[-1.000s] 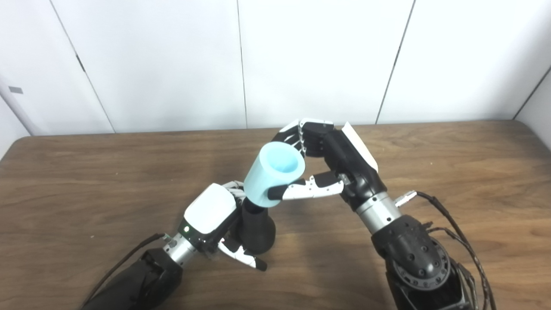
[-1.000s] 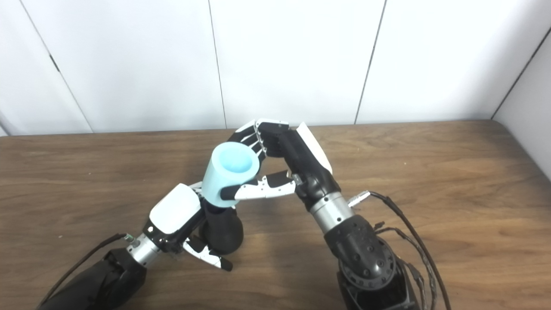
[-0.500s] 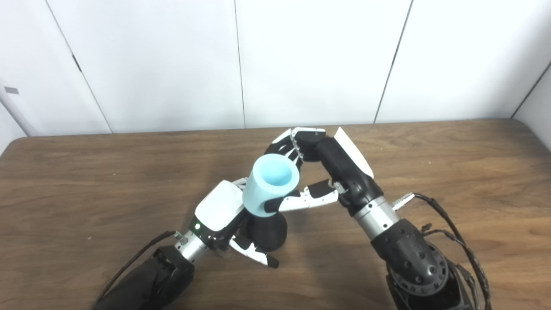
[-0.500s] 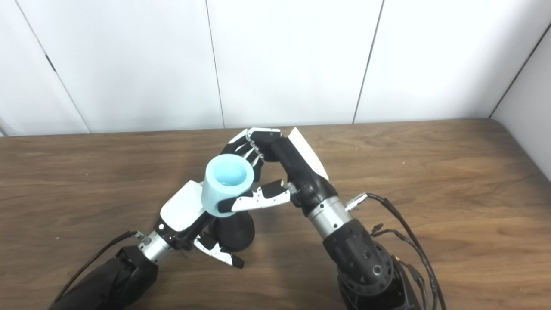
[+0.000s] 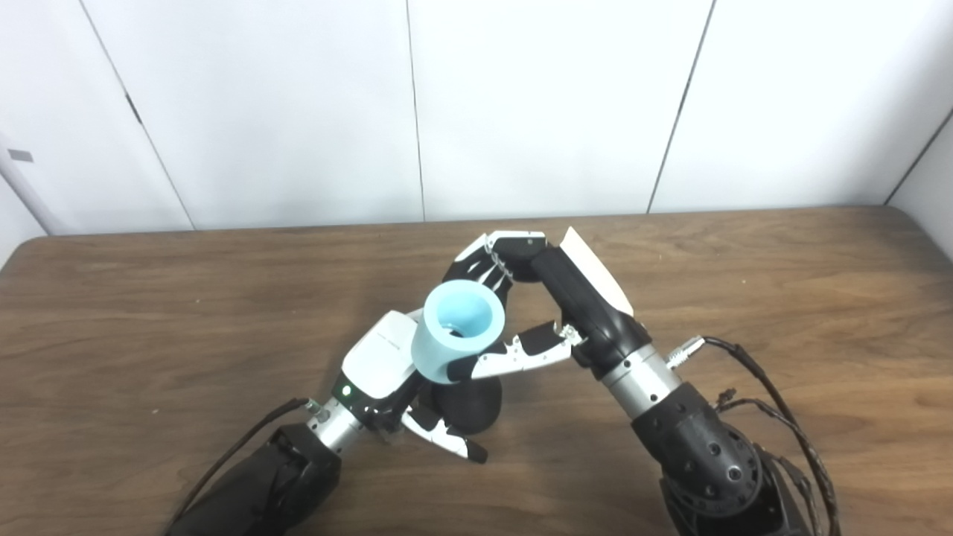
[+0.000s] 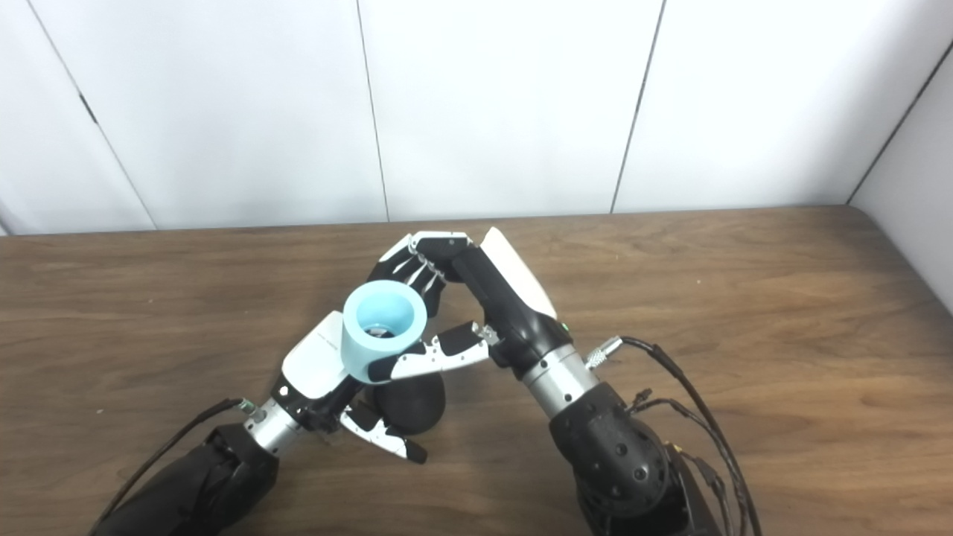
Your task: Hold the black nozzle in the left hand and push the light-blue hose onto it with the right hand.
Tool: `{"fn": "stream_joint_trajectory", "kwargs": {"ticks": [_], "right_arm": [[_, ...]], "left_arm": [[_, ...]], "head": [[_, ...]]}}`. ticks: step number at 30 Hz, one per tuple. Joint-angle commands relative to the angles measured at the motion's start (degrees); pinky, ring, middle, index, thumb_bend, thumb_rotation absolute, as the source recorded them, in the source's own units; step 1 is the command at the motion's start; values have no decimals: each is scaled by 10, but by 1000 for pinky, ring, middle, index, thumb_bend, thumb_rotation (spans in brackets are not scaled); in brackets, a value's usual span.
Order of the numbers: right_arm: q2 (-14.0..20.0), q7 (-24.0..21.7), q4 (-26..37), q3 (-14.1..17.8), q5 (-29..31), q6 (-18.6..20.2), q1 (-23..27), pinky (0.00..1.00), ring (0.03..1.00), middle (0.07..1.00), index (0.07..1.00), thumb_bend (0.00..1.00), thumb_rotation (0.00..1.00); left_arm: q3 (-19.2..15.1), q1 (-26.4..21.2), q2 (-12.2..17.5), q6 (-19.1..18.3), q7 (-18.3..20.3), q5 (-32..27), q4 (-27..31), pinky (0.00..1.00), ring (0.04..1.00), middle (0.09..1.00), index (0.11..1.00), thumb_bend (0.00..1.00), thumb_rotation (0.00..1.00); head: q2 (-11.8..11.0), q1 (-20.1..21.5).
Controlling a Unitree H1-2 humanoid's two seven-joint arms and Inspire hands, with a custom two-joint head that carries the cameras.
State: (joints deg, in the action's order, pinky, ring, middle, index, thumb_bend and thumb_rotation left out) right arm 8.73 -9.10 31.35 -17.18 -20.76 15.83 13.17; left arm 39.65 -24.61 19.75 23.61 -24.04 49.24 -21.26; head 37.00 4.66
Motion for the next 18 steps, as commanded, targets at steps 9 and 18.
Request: {"fn": "stream_joint_trajectory", "kwargs": {"ticks": [9,18], "right_arm": [[15,-49,80,32,-1,33,89,274,406,490,509,516,0],[17,-90,113,52,1,107,124,269,402,472,522,515,0]], "left_arm": [[84,163,-90,33,-64,-2,-108,657,449,493,486,503,0],[81,163,-93,33,-70,7,-114,662,456,492,473,504,0]], "head": [[-3,1],[-5,3]]}}
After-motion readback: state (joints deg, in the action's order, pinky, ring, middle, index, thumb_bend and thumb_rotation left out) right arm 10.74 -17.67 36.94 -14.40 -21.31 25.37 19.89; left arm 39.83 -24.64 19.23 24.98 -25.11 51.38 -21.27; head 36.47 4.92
